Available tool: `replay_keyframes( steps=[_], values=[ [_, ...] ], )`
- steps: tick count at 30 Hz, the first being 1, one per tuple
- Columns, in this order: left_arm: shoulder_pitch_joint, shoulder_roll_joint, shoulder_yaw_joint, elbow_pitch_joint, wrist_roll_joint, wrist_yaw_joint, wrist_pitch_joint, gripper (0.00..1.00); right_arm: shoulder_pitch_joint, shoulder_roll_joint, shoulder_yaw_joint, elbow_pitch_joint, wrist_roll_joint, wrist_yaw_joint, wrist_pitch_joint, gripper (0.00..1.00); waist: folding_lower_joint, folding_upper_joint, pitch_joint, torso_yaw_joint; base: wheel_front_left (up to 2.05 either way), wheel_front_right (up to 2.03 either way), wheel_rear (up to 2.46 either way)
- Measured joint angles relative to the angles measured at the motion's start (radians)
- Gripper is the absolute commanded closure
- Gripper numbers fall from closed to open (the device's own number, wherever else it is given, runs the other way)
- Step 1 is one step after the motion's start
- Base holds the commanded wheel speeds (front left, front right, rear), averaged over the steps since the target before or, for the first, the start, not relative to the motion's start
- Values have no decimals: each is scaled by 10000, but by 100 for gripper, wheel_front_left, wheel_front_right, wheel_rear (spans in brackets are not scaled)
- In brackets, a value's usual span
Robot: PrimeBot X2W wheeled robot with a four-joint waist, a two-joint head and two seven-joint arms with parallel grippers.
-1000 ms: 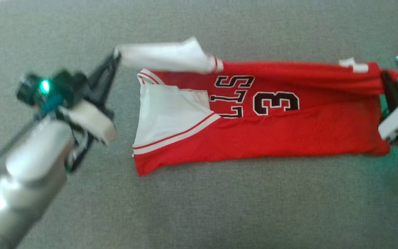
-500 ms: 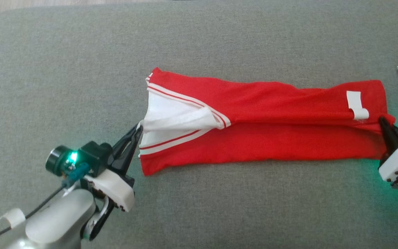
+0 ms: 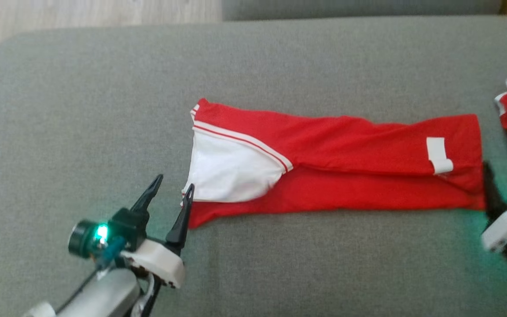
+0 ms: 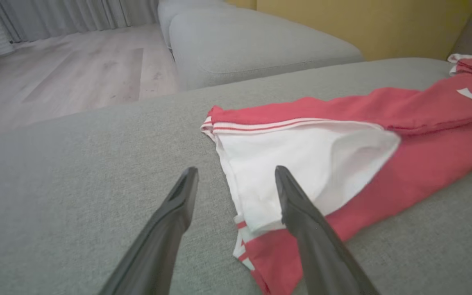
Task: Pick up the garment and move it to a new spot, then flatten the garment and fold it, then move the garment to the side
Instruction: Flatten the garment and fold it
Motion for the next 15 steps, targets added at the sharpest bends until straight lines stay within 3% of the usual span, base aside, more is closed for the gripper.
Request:
replay_keyframes(
  steps=[6,15],
  values=[
    [1395,-625,1338,-780,1264,1124,-73,0,1179,1547,-259,-288,-832,0,-288,0,0,0,-713,20,0,0,0],
    [3340,-1534,2186,-1544,3195,1152,-73,0,1653,2343,-1313,113,-1427,0,-556,0,0,0,-1335,511,0,0,0]
  ],
)
